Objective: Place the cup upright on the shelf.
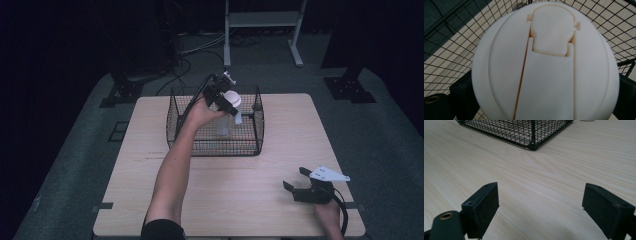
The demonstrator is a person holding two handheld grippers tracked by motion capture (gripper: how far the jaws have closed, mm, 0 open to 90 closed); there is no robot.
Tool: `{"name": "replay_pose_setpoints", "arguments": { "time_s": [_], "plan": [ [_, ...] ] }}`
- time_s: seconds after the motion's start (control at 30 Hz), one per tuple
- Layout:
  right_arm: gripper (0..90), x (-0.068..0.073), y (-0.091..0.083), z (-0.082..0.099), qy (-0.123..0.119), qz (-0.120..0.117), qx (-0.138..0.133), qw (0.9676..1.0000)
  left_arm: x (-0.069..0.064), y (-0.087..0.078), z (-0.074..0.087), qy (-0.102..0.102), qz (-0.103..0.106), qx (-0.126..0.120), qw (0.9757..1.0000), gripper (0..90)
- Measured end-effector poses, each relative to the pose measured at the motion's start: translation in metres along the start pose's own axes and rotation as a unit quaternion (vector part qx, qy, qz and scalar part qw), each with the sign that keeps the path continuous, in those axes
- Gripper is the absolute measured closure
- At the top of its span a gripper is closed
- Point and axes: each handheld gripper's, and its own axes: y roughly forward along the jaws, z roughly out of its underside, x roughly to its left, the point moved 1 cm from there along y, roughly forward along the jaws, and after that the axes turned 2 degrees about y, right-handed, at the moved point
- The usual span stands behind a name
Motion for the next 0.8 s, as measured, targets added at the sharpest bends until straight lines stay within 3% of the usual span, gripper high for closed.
{"name": "replay_pose_setpoints", "arguments": {
  "time_s": [0.17, 0.53, 0.8],
  "plan": [
    [12.9, 0.0, 0.0, 0.0, 0.001, 0.001, 0.0, 1.0, 0.001, 0.009, 0.007, -0.004, 0.002, 0.006, 1.0, 5.3],
    [12.9, 0.001, 0.0, 0.0, -0.001, 0.001, 0.001, 1.0, 0.004, 0.005, 0.021, -0.013, 0.007, -0.013, 0.9998, 5.1],
    [12.9, 0.001, 0.0, 0.0, -0.002, 0.002, 0.001, 1.0, 0.002, 0.004, 0.023, -0.007, 0.005, -0.014, 0.9999, 4.9]
  ]
}}
